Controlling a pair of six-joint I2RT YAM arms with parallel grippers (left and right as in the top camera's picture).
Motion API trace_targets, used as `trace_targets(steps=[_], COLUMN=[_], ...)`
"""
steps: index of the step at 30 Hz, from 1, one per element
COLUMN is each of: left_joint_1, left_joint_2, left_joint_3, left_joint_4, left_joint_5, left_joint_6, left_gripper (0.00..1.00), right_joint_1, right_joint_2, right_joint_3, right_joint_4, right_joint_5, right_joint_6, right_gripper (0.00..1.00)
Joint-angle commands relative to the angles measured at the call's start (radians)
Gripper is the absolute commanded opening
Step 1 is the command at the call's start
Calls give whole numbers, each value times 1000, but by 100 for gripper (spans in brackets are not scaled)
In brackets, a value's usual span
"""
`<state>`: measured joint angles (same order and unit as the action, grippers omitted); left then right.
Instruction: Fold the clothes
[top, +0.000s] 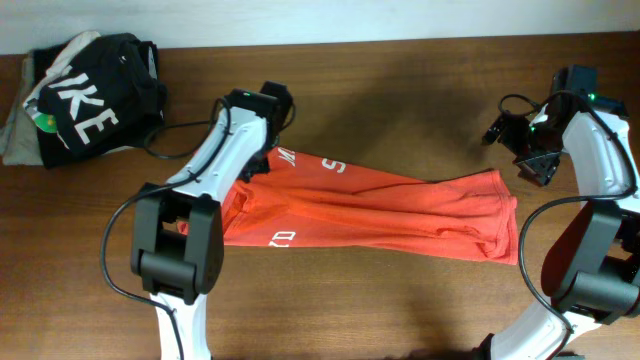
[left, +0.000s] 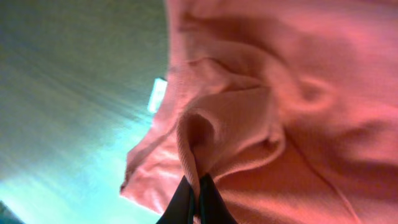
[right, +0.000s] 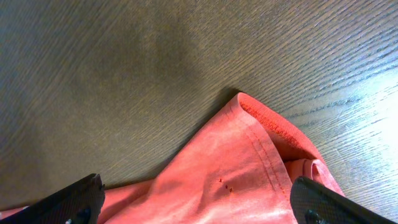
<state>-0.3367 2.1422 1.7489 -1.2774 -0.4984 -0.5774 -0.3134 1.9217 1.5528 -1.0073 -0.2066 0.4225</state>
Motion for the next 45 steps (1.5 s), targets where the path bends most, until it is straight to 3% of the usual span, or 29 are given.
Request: trace_targets(steps=[1, 4, 6, 7, 8, 9, 13, 17, 18, 20, 22, 25, 27, 30, 37, 45], left_joint_1=[66, 100, 107, 107, 106, 102, 97, 101, 97, 90, 81, 81, 81, 81, 95, 203], left_joint_2=[1, 1, 1, 1, 1, 1, 1, -18, -24, -26, -26, -26, -26, -26, -26, -26], left_joint_3=[16, 16, 16, 16, 16, 16, 16, 72, 100, 133, 135, 123, 103, 64, -123, -195], left_joint_4=[-66, -100, -119, -124, -129, -134, -164, -164, -162, -148, -111, -64, -41, -20, 94, 90], left_joint_5=[-2, 41, 88, 102, 131, 175, 168, 143, 143, 143, 170, 283, 302, 352, 355, 318], left_joint_6=[-14, -13, -9, 1, 29, 74, 85, 74, 74, 79, 113, 182, 185, 213, 212, 212], left_gripper=[1, 2, 11, 21, 83, 93, 73, 63, 53, 21, 8, 8, 1, 1, 1, 6], right_joint_1=[6, 6, 6, 6, 6, 6, 6, 6, 5, 5, 5, 6, 6, 6, 6, 6], right_joint_2=[-2, -2, -2, -2, -2, -2, -2, -2, -2, -2, -2, -2, -2, -2, -2, -2], right_joint_3=[-3, -3, -3, -3, -3, -3, -3, -3, -3, -3, -3, -3, -3, -3, -3, -3], right_joint_4=[2, 2, 2, 2, 2, 2, 2, 2, 2, 2, 2, 2, 2, 2, 2, 2], right_joint_5=[13, 13, 13, 13, 13, 13, 13, 13, 13, 13, 13, 13, 13, 13, 13, 13], right_joint_6=[5, 5, 5, 5, 5, 5, 5, 5, 5, 5, 5, 5, 5, 5, 5, 5], right_gripper=[99, 99, 99, 99, 99, 99, 99, 99, 99, 99, 99, 99, 99, 99, 99, 99])
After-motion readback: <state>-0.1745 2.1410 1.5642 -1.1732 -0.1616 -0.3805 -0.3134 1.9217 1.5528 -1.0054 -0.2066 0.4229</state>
